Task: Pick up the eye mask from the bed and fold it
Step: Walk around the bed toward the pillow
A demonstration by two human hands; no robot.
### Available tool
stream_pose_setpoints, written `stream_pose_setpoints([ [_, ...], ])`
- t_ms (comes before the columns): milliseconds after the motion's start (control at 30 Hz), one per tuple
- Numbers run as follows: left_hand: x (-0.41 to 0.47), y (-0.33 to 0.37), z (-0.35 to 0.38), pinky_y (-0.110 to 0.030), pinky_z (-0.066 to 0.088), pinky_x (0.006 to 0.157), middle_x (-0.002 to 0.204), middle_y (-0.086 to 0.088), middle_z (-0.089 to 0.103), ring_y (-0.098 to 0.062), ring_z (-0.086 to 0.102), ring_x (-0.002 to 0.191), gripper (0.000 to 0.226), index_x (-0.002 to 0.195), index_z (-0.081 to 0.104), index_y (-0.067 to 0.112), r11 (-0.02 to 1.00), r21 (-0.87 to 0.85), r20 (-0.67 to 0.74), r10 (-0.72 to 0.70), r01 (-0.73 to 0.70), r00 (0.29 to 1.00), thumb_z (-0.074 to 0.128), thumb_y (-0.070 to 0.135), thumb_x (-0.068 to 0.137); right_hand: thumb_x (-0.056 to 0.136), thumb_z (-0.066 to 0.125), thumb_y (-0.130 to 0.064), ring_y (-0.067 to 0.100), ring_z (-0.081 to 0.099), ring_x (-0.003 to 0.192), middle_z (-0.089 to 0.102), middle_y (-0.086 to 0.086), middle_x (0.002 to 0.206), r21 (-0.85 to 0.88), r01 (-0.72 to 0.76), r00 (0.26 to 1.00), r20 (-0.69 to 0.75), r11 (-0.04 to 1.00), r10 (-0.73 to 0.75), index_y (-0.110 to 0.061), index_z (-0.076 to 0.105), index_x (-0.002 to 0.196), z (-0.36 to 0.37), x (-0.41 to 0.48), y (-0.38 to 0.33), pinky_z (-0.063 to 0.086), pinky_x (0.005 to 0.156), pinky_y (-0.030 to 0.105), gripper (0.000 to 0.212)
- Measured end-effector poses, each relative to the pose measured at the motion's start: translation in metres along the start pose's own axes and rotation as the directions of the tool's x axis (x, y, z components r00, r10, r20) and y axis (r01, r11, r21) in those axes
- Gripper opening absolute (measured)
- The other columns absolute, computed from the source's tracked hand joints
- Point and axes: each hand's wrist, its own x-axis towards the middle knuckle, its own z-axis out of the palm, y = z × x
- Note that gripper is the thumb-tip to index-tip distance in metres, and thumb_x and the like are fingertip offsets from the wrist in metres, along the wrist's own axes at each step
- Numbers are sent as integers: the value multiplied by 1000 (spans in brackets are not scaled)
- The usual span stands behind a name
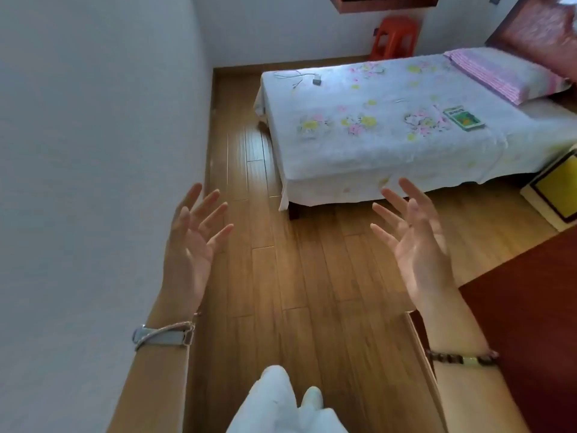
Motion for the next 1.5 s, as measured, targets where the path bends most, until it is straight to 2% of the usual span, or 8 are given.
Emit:
stream_pose_setpoints([
  [67, 5, 5, -3, -53, 42, 108, 148, -8, 49, -27, 51, 134, 62, 150, 34, 21, 1000, 22, -14, 4, -4, 1000, 36, 45, 92, 93, 48, -43, 15, 63, 121, 63, -5, 134, -6, -37, 999, 36, 999, 37, -39, 58, 127, 9, 7, 2, 45, 107, 51, 36],
  [167, 17, 12, -9, -50, 43, 107, 151, -9, 47, -25, 51, 134, 85, 150, 34, 21, 999, 52, -36, 14, -12, 999, 59, 62, 80, 93, 48, -42, 16, 62, 123, 62, -5, 135, -35, -57, 993, 103, 998, 60, -40, 57, 128, 24, 22, 7, 44, 108, 51, 36],
  [233, 29, 12, -14, -52, 42, 108, 151, -9, 46, -24, 51, 134, 75, 151, 33, 21, 998, 64, -47, 28, -25, 999, 51, 55, 86, 94, 47, -41, 16, 62, 123, 61, -3, 137, -42, -63, 990, 122, 997, 68, -39, 57, 129, 33, 34, 11, 45, 107, 51, 36],
  [300, 46, 8, -22, -54, 39, 110, 151, -9, 45, -24, 51, 134, 63, 151, 32, 20, 997, 63, -46, 44, -41, 998, 35, 44, 93, 94, 47, -40, 17, 61, 124, 60, -1, 138, -45, -62, 988, 140, 997, 68, -36, 55, 132, 42, 48, 16, 45, 107, 50, 39],
  [367, 64, 6, -30, -53, 39, 110, 151, -9, 46, -25, 51, 134, 61, 151, 32, 20, 998, 45, -58, 47, -44, 997, 28, 39, 93, 95, 47, -39, 17, 61, 124, 59, 0, 138, -42, -63, 986, 149, 997, 69, -34, 53, 134, 53, 64, 20, 46, 106, 49, 40],
  [1000, 288, 11, -117, -50, 42, 105, 150, -3, 48, -25, 51, 134, 52, 148, 37, 26, 999, -6, -46, 38, -38, 998, 23, 39, 99, 95, 40, -40, 22, 61, 125, 58, 2, 141, -4, -61, 982, 179, 998, 61, -31, 53, 135, 210, 254, 54, 45, 107, 51, 43],
  [1300, 363, -4, -130, -53, 39, 109, 150, -3, 49, -25, 51, 134, 53, 144, 40, 29, 999, -11, -49, -31, 31, 998, 25, 44, 96, 95, 38, -43, 20, 63, 122, 59, 1, 140, 5, -90, 980, 179, 996, 88, -34, 52, 134, 244, 330, 70, 46, 106, 51, 42],
  [1500, 434, -16, -133, -51, 40, 108, 149, -3, 50, -24, 52, 134, 55, 148, 37, 25, 999, -5, -80, -38, 38, 996, 24, 44, 98, 93, 40, -45, 21, 64, 121, 59, 1, 140, 6, -119, 977, 179, 993, 116, -33, 52, 133, 263, 404, 87, 47, 105, 50, 44],
])
